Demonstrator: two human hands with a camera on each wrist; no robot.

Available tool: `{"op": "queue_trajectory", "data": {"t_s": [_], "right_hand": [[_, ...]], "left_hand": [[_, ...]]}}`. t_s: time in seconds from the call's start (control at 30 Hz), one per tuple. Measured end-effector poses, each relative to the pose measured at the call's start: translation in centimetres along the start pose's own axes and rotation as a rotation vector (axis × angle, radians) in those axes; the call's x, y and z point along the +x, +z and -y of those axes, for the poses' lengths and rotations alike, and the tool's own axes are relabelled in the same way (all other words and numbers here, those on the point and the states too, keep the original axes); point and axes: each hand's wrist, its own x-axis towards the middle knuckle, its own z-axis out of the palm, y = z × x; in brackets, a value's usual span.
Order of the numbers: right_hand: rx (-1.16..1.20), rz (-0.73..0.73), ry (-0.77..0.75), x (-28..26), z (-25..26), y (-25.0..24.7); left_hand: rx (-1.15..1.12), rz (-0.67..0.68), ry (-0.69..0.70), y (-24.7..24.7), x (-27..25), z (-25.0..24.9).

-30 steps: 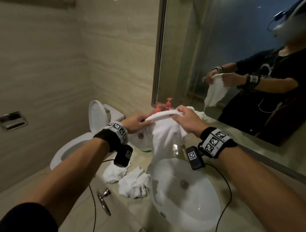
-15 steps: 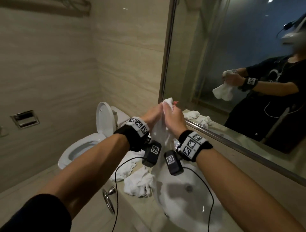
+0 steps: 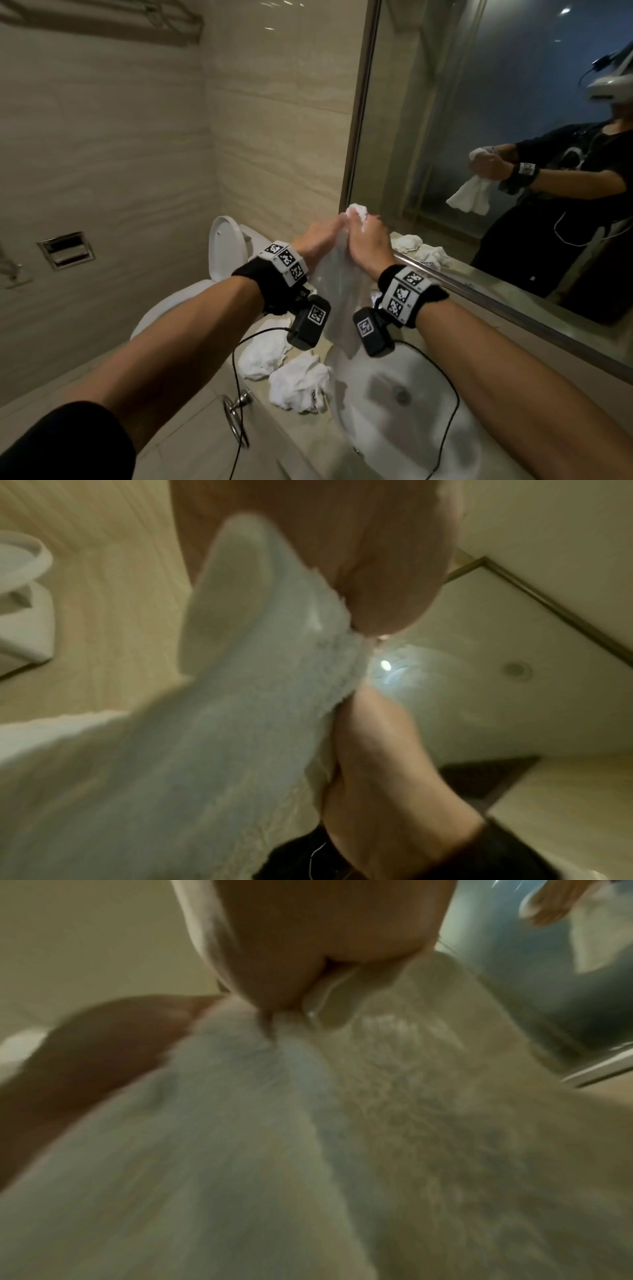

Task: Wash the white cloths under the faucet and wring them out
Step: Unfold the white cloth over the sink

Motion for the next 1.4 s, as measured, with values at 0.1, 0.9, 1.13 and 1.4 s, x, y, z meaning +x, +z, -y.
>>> {"op": "queue_trajectory", "data": {"t_s": [0.1, 0.9, 1.13, 1.4], "right_hand": [[0.026, 0.079, -0.005, 1.0, -1.3, -1.9], [0.335, 0.101, 0.101, -0.6, -0.5, 1.7], [0.241, 0.037, 0.182, -0.5, -0.7, 1.9], [0.328, -0.019, 0.120, -2.0, -1.5, 2.8]], "left_hand": [[0.041, 0.126, 0.026, -1.1, -0.6, -0.2], [-0.140, -0.063, 0.005, 0.0, 1.1, 1.2], [-0.002, -0.110, 0.033, 0.2, 1.6, 0.8], [-0.122, -0.069, 0.010, 0.1, 0.8, 0.9]]}}
